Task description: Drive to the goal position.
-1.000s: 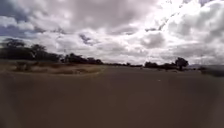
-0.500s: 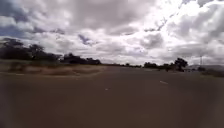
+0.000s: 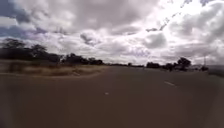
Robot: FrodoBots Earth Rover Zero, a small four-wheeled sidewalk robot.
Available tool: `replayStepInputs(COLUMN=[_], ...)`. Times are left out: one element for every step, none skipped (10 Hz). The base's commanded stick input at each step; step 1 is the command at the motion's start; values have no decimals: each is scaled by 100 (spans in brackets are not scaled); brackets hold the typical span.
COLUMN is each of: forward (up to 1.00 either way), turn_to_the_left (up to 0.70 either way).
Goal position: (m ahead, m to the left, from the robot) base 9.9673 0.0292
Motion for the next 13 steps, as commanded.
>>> replayStepInputs(forward=[85, 85, 85, 85, 85, 85, 85, 85, 85, 85, 85, 85, 84], turn_to_the_left=[0, 0, 0, 0, 0, 0, 0, 0, 0, 0, 0, 0, 0])
